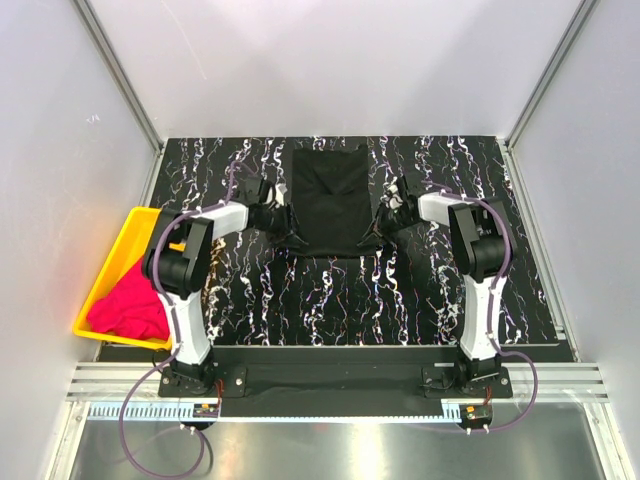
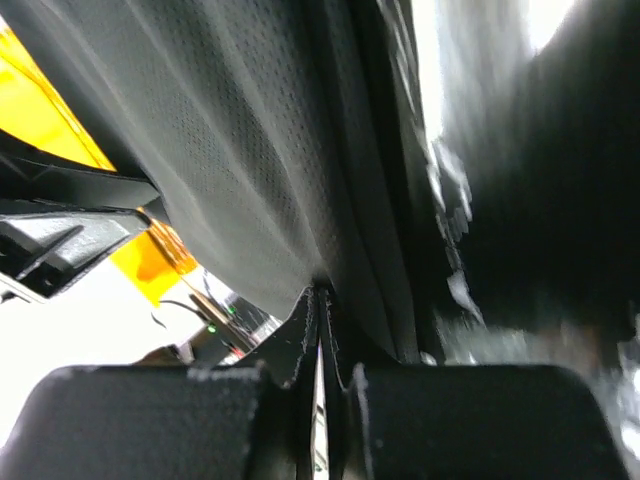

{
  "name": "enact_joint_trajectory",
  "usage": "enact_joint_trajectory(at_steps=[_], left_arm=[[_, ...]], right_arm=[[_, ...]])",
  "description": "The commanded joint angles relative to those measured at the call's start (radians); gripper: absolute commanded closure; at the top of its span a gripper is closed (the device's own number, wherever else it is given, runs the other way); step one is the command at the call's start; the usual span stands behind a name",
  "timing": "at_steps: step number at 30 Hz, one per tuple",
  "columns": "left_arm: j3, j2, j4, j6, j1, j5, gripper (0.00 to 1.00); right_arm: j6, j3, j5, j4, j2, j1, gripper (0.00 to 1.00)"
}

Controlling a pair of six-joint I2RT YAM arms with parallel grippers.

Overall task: Fold and stack the t-shirts
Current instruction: Fold the tshirt

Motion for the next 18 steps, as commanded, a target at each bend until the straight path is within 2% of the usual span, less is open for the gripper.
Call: enact_joint_trajectory(at_steps=[1, 8, 11, 14, 15, 16, 17, 18], left_arm=[[-0.128, -0.015, -0.068, 0.027, -0.022, -0.084, 0.56], [-0.326, -0.208, -0.027, -0.003, -0.093, -0.058, 0.56], [-0.425, -0.328, -0.018, -0.029, -0.136, -0.035, 0.55], [-0.501, -0.484, -0.028, -0.068, -0.171, -0.009, 0.49], [-0.526, -0.536, -0.04, -0.081, -0.176, -0.015, 0.47], [-0.537, -0.582, -0.054, -0.095, -0.177, -0.016, 0.45], [-0.544, -0.672, -0.088, -0.12, -0.177, -0.022, 0.43], [-0.545, -0.711, -0.109, -0.129, -0.177, -0.053, 0.38]], right_arm=[[-0.064, -0.107, 0.128, -0.014, -0.067, 0.01, 0.96], [-0.078, -0.381, 0.12, -0.007, -0.254, 0.015, 0.96], [-0.074, -0.484, 0.087, -0.025, -0.416, 0.015, 0.95], [-0.074, -0.551, 0.079, -0.077, -0.562, 0.015, 0.91], [-0.074, -0.562, 0.087, -0.097, -0.598, 0.015, 0.88], [-0.068, -0.573, 0.111, -0.14, -0.635, 0.015, 0.68], [-0.058, -0.591, 0.128, -0.158, -0.702, 0.015, 0.58], [-0.046, -0.607, 0.14, -0.172, -0.733, 0.015, 0.54]])
